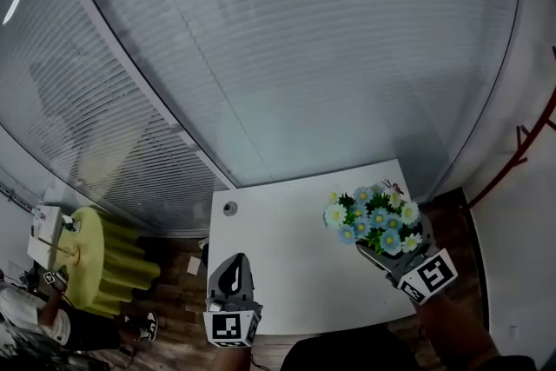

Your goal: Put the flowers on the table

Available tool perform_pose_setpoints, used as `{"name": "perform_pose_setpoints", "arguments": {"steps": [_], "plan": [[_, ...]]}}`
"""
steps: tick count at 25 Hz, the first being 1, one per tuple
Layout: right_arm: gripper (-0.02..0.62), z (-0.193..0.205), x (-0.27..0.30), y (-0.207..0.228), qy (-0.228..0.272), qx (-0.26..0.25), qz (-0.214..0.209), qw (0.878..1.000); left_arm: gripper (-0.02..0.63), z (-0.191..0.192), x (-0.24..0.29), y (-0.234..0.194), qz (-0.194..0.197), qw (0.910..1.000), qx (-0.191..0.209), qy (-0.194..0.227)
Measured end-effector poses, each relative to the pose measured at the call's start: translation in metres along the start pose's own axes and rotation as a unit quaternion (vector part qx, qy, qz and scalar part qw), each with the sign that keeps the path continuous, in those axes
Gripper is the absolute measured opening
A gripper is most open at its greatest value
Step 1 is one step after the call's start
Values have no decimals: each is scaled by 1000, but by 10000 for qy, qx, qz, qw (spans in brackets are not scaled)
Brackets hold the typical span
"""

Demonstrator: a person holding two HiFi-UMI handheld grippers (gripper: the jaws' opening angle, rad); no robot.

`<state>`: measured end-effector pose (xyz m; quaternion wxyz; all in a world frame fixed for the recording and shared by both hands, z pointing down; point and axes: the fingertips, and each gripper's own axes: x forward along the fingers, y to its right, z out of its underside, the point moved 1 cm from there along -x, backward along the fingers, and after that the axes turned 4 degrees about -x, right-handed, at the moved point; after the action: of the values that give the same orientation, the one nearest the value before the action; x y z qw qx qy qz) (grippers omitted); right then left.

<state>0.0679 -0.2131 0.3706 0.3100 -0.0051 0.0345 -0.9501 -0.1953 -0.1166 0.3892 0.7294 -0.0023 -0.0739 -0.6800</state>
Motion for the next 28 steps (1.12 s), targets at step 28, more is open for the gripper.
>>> {"name": "perform_pose_setpoints", "arguments": {"steps": [28], "plan": [[492,101,40,6,-547,159,331,9978,5,79,75,-6,256,9984,-442,-249]]}}
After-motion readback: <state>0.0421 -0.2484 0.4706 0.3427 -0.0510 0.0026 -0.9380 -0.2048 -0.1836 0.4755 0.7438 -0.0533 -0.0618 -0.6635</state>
